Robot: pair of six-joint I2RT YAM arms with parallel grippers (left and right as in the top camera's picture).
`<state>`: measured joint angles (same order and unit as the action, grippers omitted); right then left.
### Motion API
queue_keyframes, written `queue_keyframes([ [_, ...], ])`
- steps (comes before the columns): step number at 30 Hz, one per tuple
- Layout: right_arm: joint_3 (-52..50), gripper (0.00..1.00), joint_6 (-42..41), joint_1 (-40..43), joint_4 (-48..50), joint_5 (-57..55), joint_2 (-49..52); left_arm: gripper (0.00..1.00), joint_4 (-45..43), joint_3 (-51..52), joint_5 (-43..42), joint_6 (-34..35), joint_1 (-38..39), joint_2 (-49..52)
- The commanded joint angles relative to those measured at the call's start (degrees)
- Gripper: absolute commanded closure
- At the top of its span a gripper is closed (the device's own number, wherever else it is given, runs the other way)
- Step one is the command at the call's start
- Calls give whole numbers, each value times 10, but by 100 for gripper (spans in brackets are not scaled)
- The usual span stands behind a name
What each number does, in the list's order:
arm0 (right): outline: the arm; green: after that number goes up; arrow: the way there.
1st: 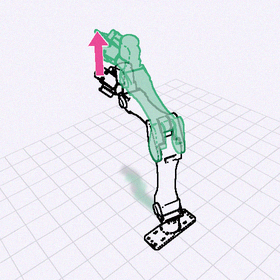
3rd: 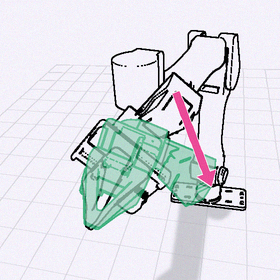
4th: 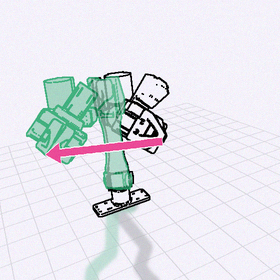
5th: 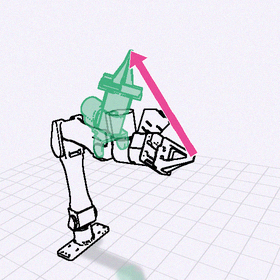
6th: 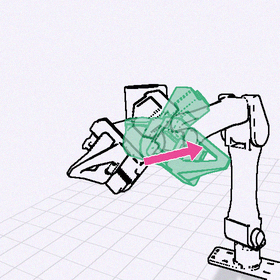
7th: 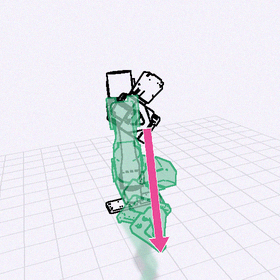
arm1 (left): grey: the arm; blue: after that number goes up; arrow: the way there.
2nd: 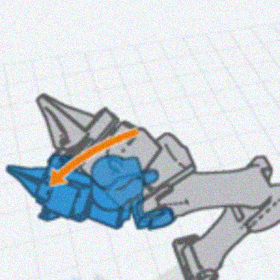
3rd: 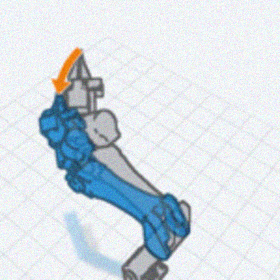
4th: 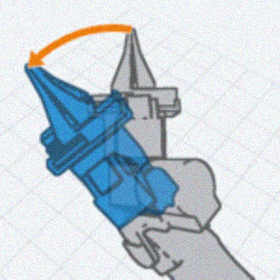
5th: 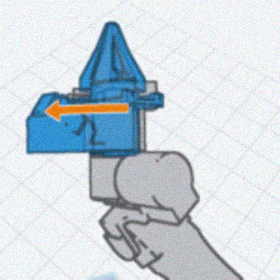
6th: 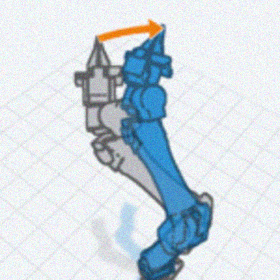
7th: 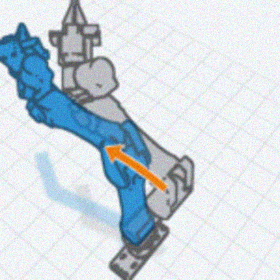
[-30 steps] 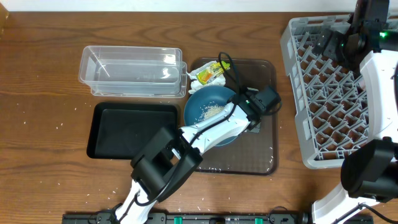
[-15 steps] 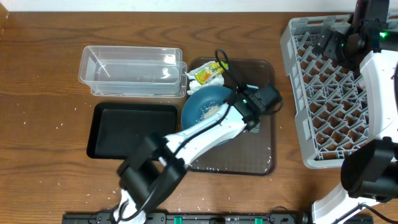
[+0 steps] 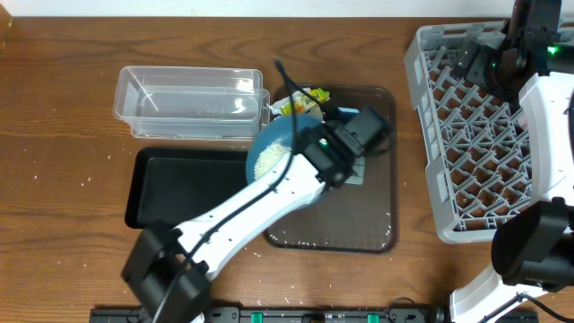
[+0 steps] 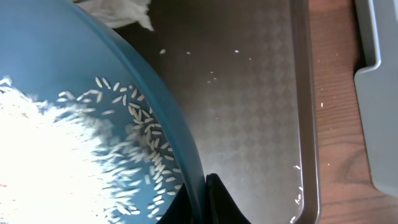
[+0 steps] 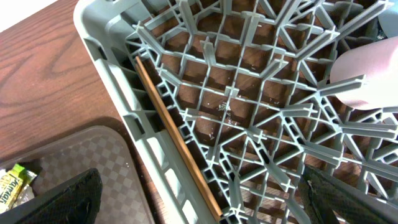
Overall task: Sort waste into correct bins and load items into the dishwasher rack
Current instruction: 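Tilt the bowl over the black tray to pour out the rice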
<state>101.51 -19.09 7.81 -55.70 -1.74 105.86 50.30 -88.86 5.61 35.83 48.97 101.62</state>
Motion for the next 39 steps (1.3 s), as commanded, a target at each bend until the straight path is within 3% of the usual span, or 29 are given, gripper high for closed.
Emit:
queue_keyframes([
  [1, 2, 1, -8, 0, -1, -2, -7, 94, 12, 0, -30, 1, -24, -38],
  [9, 2, 1, -8, 0, -1, -2, -7, 94, 33, 0, -187, 3, -115, -103],
  [17, 2, 1, -8, 0, -1, -2, -7, 94, 72, 3, -207, 2, -207, -147],
  [26, 2, 1, -8, 0, -1, -2, -7, 94, 75, 30, -297, -5, -285, -152],
  [39, 2, 1, -8, 0, -1, -2, -7, 94, 70, 60, -528, -110, -421, -152],
])
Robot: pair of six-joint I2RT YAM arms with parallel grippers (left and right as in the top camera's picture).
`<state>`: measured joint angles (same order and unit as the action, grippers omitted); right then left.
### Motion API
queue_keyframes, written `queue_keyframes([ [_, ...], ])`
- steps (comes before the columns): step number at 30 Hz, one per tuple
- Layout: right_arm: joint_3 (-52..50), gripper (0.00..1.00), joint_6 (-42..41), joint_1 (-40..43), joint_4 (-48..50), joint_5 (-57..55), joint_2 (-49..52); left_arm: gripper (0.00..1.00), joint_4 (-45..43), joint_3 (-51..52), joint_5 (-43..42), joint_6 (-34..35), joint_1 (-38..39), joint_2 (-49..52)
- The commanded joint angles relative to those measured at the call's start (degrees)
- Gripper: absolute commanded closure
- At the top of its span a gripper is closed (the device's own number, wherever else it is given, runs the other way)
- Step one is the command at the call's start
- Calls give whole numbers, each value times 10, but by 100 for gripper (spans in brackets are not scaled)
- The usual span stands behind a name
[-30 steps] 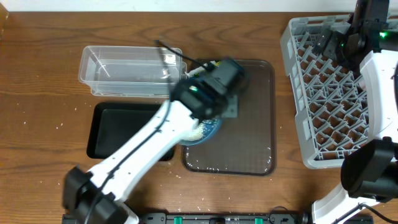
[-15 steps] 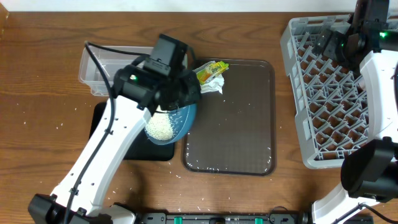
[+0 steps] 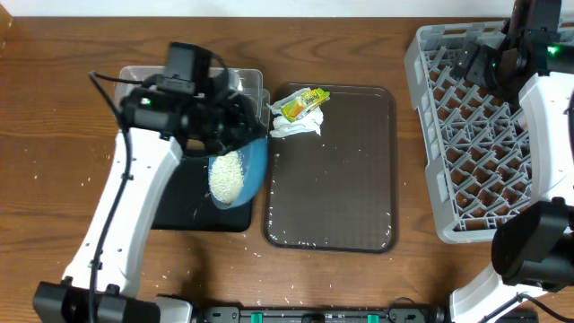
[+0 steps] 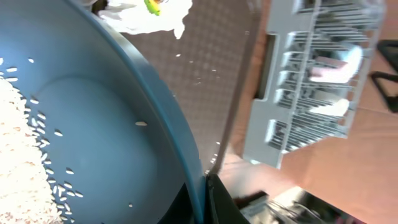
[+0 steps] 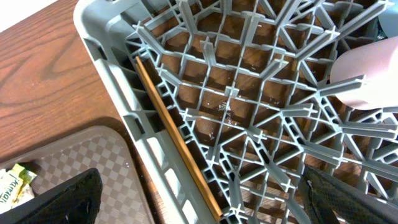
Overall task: Sort waste into correct bins and load items into the dishwasher rack
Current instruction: 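Tilt the bowl over the black tray to pour out the rice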
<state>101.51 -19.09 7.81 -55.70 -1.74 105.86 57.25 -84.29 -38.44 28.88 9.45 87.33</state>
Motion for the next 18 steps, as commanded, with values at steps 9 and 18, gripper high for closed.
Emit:
queue_keyframes([
  [9, 2, 1, -8, 0, -1, -2, -7, 94, -49, 99, -218, -88, -108, -9],
  [18, 2, 1, -8, 0, -1, -2, -7, 94, -66, 136, -313, -117, -164, -9],
])
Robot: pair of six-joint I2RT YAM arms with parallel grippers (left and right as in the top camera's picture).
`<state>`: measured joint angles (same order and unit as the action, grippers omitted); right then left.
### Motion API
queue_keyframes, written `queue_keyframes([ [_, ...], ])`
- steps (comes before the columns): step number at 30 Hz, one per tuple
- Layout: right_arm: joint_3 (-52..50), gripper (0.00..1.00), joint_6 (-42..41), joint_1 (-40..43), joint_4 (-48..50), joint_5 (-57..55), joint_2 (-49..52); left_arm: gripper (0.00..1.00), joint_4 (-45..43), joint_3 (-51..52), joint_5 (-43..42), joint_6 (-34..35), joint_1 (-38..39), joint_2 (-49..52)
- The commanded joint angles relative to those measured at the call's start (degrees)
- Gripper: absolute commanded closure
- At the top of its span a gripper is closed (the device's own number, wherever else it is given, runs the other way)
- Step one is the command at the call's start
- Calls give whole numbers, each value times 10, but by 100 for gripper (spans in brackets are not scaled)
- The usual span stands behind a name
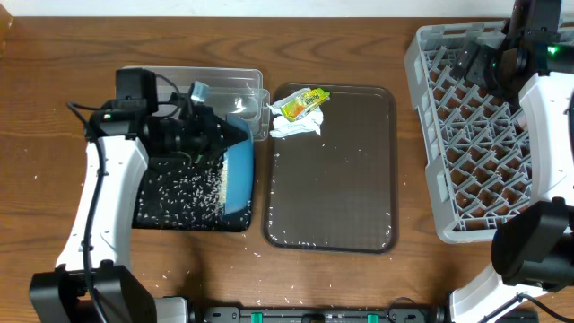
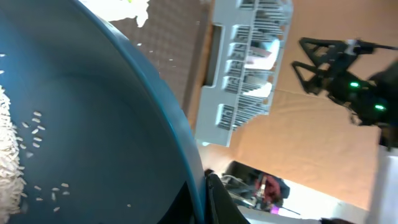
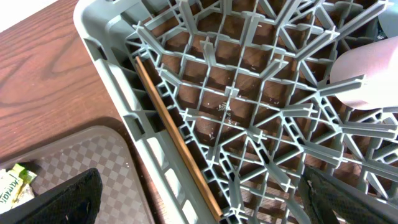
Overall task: Sort waste into correct bins and load items into the dishwasher rack
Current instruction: 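Tilt the bowl over the black tray to pour out the rice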
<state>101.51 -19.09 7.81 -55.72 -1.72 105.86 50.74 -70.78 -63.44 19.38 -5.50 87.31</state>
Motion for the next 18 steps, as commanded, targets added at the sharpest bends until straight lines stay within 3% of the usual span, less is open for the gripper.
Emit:
queue_keyframes([
  [1, 2, 1, -8, 0, 0, -2, -7, 94, -1, 3, -77, -29, -23, -8],
  [18, 2, 1, -8, 0, 0, -2, -7, 94, 0, 73, -267, -73, -197, -8],
])
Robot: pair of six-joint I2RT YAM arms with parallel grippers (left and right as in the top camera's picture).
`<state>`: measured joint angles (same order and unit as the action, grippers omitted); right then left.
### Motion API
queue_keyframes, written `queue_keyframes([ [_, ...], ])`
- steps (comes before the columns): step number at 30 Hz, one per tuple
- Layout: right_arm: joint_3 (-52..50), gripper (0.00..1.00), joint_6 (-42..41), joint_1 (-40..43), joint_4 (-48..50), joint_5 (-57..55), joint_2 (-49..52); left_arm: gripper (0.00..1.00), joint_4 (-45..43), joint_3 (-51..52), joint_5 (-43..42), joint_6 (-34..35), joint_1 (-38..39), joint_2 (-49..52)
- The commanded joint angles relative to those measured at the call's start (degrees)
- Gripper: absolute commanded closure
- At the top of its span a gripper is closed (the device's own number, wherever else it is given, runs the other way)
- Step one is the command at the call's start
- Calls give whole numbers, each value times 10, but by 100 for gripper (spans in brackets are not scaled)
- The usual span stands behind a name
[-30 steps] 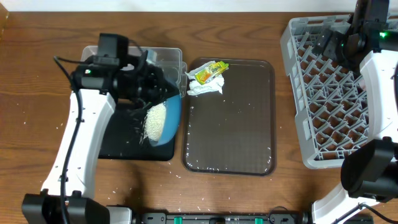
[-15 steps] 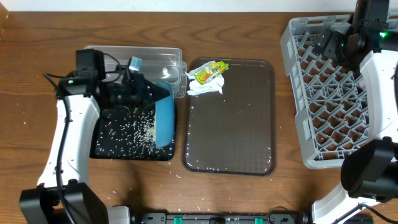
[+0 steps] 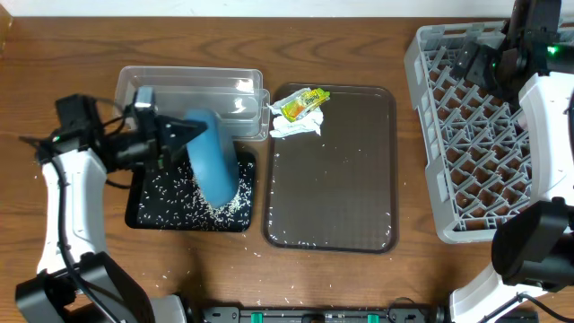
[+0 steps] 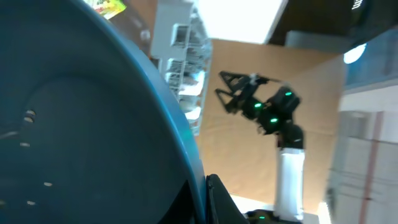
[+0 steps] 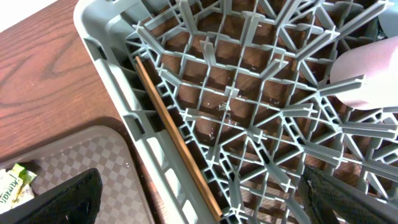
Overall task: Sort waste into correct bins and load items into the dishwasher rack
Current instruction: 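Tilt the bowl over the black tray to pour out the rice, then set the empty blue bowl back on the brown tray and release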
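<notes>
A blue bowl (image 3: 213, 166) is tipped mouth-down over the black bin (image 3: 142, 215), where white rice (image 3: 193, 193) lies scattered. My left gripper (image 3: 179, 135) is shut on the bowl's rim. In the left wrist view the bowl (image 4: 81, 124) fills the left side with only a few grains stuck inside, and the left gripper (image 4: 200, 193) pinches its edge. My right gripper (image 5: 205, 205) hangs open over the grey dishwasher rack (image 5: 186, 74), nothing between its fingers. A yellow wrapper (image 3: 300, 100) and a white tissue (image 3: 291, 127) lie on the brown tray (image 3: 341, 179).
A clear plastic container (image 3: 193, 90) stands behind the black bin. The dishwasher rack (image 3: 475, 135) fills the right side and holds a wooden chopstick (image 5: 177, 143) and a pink cup (image 5: 367, 74). Loose rice grains dot the table near the tray's front.
The left arm has swung to the left and the bowl is turned further over, its mouth now facing down on the bin. The right arm has not moved.
The left gripper first held the rice-filled bowl over the brown tray. Then the bowl was tilted at the black bin's right side, still holding rice. Later the rice lay scattered in the bin, and now the bowl is nearly empty and overturned.
</notes>
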<state>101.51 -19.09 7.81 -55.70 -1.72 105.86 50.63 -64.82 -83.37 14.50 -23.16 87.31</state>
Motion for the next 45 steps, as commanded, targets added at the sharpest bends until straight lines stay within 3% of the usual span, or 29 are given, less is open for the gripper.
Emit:
queue_keyframes([
  [1, 2, 1, -8, 0, -1, -2, -7, 94, 1, 20, -67, -24, -30, -8],
  [11, 2, 1, -8, 0, -1, -2, -7, 94, 20, 53, -67, -24, -96, -8],
  [22, 2, 1, -8, 0, -1, -2, -7, 94, 29, 53, -57, -50, -84, -10],
  [24, 2, 1, -8, 0, -1, -2, -7, 94, 29, 53, -64, -75, -60, -13],
  [34, 2, 1, -8, 0, -1, -2, -7, 94, -23, 21, -29, -61, 83, -75],
  [40, 2, 1, -8, 0, -1, -2, -7, 94, -183, 8, 161, 113, 253, -130],
  [42, 2, 1, -8, 0, -1, -2, -7, 94, -238, 8, 210, 124, 318, -130],
  [45, 2, 1, -8, 0, -1, -2, -7, 93, -287, 8, 362, 114, 417, -122],
])
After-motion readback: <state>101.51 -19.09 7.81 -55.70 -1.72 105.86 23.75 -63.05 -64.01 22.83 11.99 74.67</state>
